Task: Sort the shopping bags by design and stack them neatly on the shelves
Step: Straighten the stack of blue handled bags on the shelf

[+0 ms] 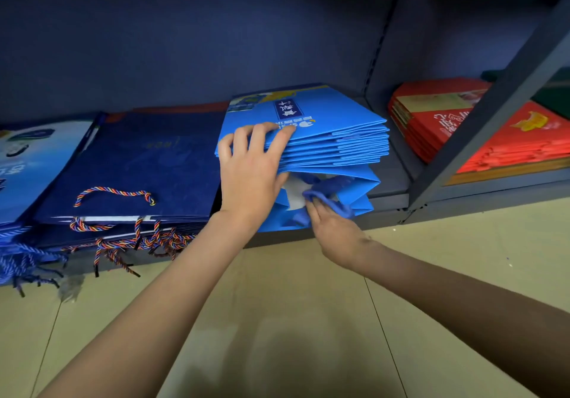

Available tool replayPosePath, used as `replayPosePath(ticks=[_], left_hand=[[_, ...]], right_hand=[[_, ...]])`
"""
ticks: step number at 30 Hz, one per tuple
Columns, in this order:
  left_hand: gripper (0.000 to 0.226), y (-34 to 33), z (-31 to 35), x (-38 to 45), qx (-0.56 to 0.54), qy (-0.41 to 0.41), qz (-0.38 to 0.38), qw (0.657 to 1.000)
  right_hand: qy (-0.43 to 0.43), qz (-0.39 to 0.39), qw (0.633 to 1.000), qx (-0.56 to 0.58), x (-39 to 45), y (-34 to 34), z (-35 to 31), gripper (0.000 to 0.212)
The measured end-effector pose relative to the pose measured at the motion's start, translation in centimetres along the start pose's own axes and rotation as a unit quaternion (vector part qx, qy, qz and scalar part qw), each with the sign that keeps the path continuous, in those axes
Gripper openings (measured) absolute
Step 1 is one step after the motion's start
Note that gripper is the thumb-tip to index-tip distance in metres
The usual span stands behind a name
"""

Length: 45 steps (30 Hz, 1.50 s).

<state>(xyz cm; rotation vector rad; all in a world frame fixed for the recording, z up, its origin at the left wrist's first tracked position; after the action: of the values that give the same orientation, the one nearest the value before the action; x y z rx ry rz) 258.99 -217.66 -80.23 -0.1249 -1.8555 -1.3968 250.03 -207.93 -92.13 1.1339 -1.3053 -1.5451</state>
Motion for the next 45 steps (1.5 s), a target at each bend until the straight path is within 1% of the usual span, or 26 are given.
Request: replayPosePath(ticks=[2,3,5,8,10,13,17,19,20,21,23,24,25,27,28,30,32,33,34,35,37,38,40,42,44,45], left_hand=[[0.073,-0.2,0.1,0.0,0.022,-0.007,-0.003,1.000],[0.073,-0.4,0.3,-0.3,0.027,-0.012,-0.004,1.000],[0.071,-0.7,0.6,-0.8,0.032,-0.013,-0.001,0.999],[0.072,-0.8,0.5,-0.9,0.040,-0.019,0.005,0.999],[0.074,-0.7,0.4,-0.7,0.044,-0.020,0.005,0.999],[0.075,-0.7,0.5,-0.8,0.044,-0.022,0.000,0.999],[0.075,-0.7,0.5,-0.9,0.048,-0.024,-0.006,0.999],[0.076,-0.6,0.5,-0.8,0.045,-0.024,-0.011,0.999],[0.076,-0.6,0.5,-0.9,0.043,-0.024,-0.012,0.999],[0.075,-0.6,0.5,-0.9,0.043,-0.024,-0.011,0.999],[0.075,-0.7,0.6,-1.0,0.042,-0.025,-0.011,0.999],[0.075,-0.7,0.6,-1.1,0.041,-0.026,-0.013,0.999],[0.075,-0.7,0.6,-1.1,0.042,-0.027,-0.014,0.999],[0.075,-0.7,0.5,-1.1,0.045,-0.028,-0.014,0.998],[0.075,-0.8,0.6,-1.1,0.045,-0.028,-0.014,0.999],[0.075,-0.8,0.7,-1.2,0.042,-0.027,-0.013,0.999],[0.075,-1.0,0.6,-1.3,0.045,-0.027,-0.018,0.998],[0.075,-1.1,0.6,-1.4,0.047,-0.028,-0.019,0.998],[0.075,-1.1,0.7,-1.6,0.048,-0.029,-0.019,0.998],[0.076,-1.2,0.8,-1.6,0.048,-0.032,-0.020,0.998],[0.078,-1.2,0.8,-1.7,0.052,-0.038,-0.021,0.998],[0.078,-1.2,0.8,-1.7,0.057,-0.040,-0.021,0.997],[0.078,-1.3,0.8,-1.9,0.064,-0.041,-0.028,0.997],[0.079,-1.5,0.9,-2.1,0.056,-0.041,-0.026,0.997],[0.081,-1.7,1.0,-2.4,0.051,-0.045,-0.025,0.997],[0.082,-1.8,1.1,-2.6,0.053,-0.048,-0.026,0.997]], right_hand=[[-0.055,-0.015,0.988,0.143,1.7,1.2,-0.6,0.080],[-0.068,-0.007,0.980,0.184,2.5,2.0,-0.8,0.079],[-0.063,0.004,0.977,0.205,3.4,3.0,-1.3,0.074],[-0.070,-0.062,0.965,0.247,1.7,3.0,-1.6,0.087],[-0.047,-0.083,0.969,0.229,-0.8,3.2,-1.3,0.093],[0.009,-0.064,0.981,0.182,-4.6,4.4,-0.1,0.077],[0.098,0.141,0.980,0.100,-6.7,7.0,1.7,0.037],[0.092,0.198,0.975,0.047,-6.8,7.2,3.1,0.029],[0.076,0.209,0.975,0.023,-6.8,7.1,3.7,0.027],[0.057,0.205,0.977,0.009,-6.7,6.8,4.4,0.033],[0.036,0.189,0.981,-0.015,-6.2,5.6,5.2,0.059],[0.039,0.174,0.983,-0.031,-5.9,4.8,5.2,0.064],[0.047,0.165,0.984,-0.045,-5.6,4.3,5.0,0.063],[0.058,0.174,0.982,-0.037,-5.0,4.1,4.1,0.042],[0.051,0.189,0.981,-0.002,-4.8,4.5,3.9,0.032],[-0.004,0.203,0.965,0.168,-4.3,5.2,3.9,0.019],[-0.055,0.185,0.912,0.361,-3.6,5.6,3.9,0.004],[-0.065,0.172,0.897,0.401,-3.3,5.5,3.7,0.009],[-0.052,0.154,0.907,0.389,-3.1,5.4,3.4,0.018],[-0.031,0.129,0.930,0.342,-2.9,5.0,2.9,0.028],[0.019,0.081,0.977,0.198,-2.8,3.7,1.6,0.048],[0.031,0.054,0.989,0.132,-2.6,2.9,0.9,0.056],[0.009,-0.005,0.998,0.055,-2.4,1.9,-0.1,0.066],[-0.022,-0.068,0.997,0.035,-2.1,1.2,-0.4,0.071],[-0.028,-0.078,0.996,0.035,-2.2,0.9,-0.3,0.072],[-0.014,-0.048,0.998,0.038,-2.4,1.0,0.0,0.071]])
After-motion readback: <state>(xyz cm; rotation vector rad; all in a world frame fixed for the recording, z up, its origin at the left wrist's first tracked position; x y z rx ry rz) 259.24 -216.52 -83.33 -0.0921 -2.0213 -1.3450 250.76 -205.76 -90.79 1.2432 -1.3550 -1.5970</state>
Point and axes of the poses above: each hand's wrist, its own x-axis towards the middle knuckle, its own y-axis out of the back of the hand, z = x × y, the point moved 5 cm from there along x, towards the middle knuckle, and after that the axes turned 4 degrees about -y, right-handed, at the moved point
